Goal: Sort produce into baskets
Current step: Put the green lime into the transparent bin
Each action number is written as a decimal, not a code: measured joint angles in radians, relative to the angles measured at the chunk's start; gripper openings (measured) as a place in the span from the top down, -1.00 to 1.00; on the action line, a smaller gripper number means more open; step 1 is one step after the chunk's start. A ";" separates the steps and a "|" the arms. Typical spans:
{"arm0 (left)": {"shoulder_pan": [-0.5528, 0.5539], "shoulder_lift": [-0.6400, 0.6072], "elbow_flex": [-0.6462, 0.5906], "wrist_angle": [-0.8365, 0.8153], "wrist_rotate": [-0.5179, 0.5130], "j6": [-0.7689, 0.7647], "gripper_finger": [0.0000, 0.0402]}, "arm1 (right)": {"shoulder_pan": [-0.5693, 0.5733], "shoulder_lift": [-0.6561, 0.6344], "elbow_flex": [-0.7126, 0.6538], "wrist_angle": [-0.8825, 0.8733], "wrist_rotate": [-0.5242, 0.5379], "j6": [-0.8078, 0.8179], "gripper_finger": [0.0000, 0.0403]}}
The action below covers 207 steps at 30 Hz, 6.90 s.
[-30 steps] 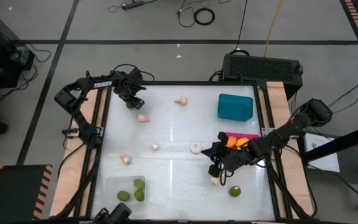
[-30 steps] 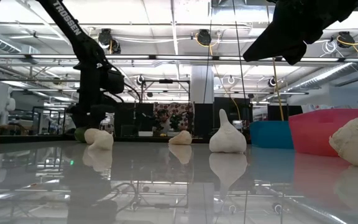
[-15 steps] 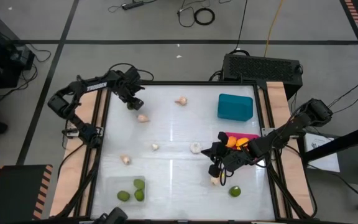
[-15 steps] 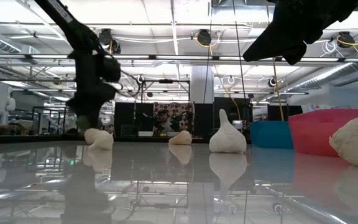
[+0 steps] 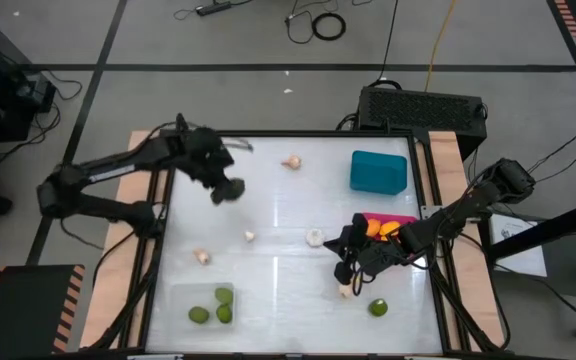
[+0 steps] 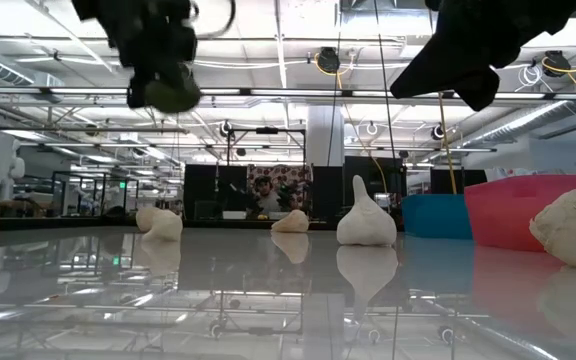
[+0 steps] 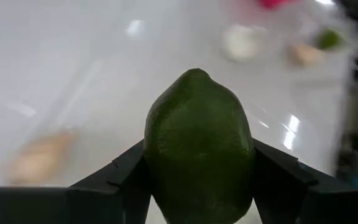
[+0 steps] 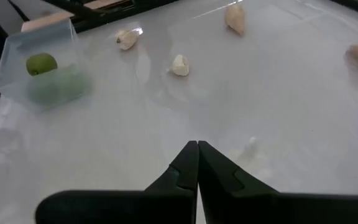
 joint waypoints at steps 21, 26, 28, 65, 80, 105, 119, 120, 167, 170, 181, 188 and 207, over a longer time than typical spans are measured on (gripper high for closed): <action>-1.180 -0.033 0.002 0.416 -0.563 -0.536 -0.11 | 0.110 0.013 -0.001 0.004 -0.003 0.262 1.00; -1.305 0.027 0.002 0.458 -0.675 -0.592 -0.11 | 0.121 0.027 -0.001 0.004 -0.001 0.257 1.00; -1.338 0.063 0.002 0.489 -0.689 -0.614 -0.11 | 0.118 0.028 -0.001 0.001 0.000 0.240 1.00; -1.392 0.324 0.001 0.040 -0.627 -1.111 -0.11 | -0.051 0.030 -0.001 0.003 -0.058 0.095 1.00; -1.392 0.324 0.001 -0.069 -0.660 -1.109 -0.11 | -0.051 0.030 0.000 0.004 -0.058 0.100 1.00; -1.360 0.324 0.001 -0.061 -0.623 -1.081 -0.60 | -0.051 0.030 0.000 0.004 -0.057 0.091 1.00; -1.093 0.330 0.055 0.421 -0.827 -0.215 -0.56 | 0.139 0.029 0.000 0.004 0.076 0.261 1.00; -1.074 0.342 0.048 0.508 -0.820 -0.143 -0.56 | 0.159 0.029 0.000 0.004 0.083 0.273 1.00; -0.761 0.849 0.474 0.558 -0.484 0.248 -0.56 | 0.377 0.024 0.228 -0.113 -0.176 0.225 1.00; -0.768 0.759 0.496 0.383 -0.523 0.202 -0.56 | 0.394 0.068 0.403 -0.277 -0.192 0.124 1.00; -0.850 0.347 0.483 -0.179 -0.719 -0.031 -0.56 | 0.407 0.318 0.839 -1.052 -0.297 0.240 1.00; -0.925 0.143 0.387 -0.304 -0.876 -0.199 -0.56 | 0.409 0.418 0.840 -1.080 -0.497 0.297 0.98; -0.936 0.033 0.169 -0.181 -0.897 -0.319 -0.56 | 0.379 0.549 0.840 -1.255 -0.626 0.326 -0.13</action>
